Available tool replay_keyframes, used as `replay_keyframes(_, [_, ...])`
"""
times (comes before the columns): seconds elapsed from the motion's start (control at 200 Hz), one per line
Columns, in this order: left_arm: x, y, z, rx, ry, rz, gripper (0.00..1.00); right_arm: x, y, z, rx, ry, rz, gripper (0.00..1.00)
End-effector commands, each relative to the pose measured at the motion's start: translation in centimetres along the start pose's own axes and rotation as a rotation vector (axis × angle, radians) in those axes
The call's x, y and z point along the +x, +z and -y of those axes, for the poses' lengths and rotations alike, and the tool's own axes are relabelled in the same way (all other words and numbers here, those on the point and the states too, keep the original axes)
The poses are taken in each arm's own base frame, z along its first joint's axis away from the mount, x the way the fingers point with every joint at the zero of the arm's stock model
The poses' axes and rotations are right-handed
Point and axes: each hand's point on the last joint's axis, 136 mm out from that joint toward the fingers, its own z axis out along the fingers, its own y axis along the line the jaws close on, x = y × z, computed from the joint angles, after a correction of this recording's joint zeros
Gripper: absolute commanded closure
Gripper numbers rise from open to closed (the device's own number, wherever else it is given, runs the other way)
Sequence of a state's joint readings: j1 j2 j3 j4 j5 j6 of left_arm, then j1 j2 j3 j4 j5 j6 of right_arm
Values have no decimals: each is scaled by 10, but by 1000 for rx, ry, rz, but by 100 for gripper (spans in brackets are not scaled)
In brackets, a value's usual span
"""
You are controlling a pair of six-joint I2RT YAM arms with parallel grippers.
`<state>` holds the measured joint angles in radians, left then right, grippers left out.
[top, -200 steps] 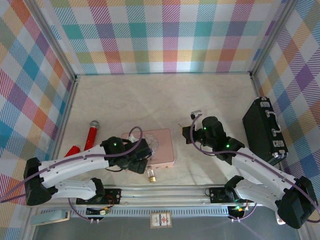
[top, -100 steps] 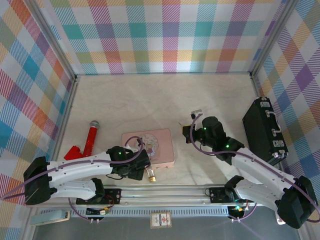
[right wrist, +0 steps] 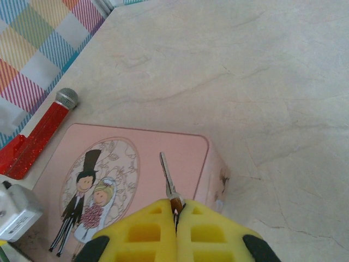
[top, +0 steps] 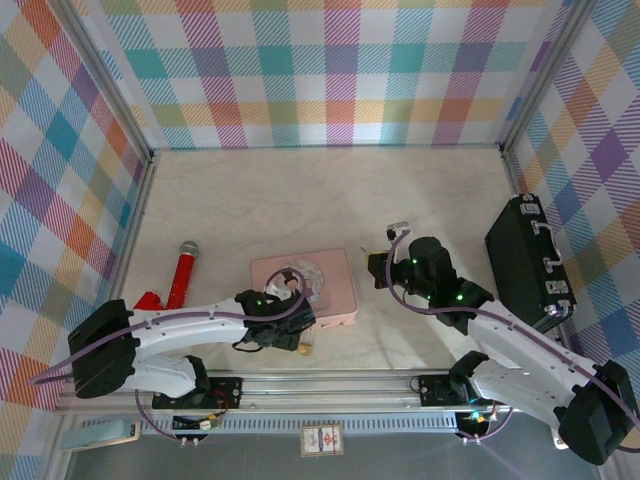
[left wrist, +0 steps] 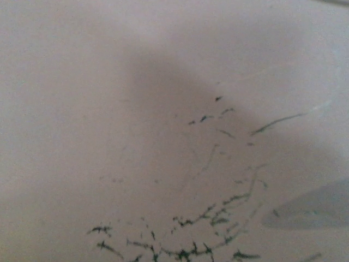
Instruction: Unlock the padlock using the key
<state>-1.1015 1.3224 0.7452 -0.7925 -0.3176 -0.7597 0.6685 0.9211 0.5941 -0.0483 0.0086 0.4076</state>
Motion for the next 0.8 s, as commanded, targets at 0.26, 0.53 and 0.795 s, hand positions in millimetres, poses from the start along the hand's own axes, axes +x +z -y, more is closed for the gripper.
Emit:
replay_keyframes(0.26, [-91, 5, 33, 109, -11, 187, 8, 9, -2, 6, 13, 59, -11, 100])
replay_keyframes(0.53, [-147, 21, 22, 108, -49, 236, 10, 16, -1, 10, 25, 95, -26, 100])
replay_keyframes(0.795, [-185, 32, 23, 106, -43, 265, 10, 25, -3, 12, 29, 150, -50, 100])
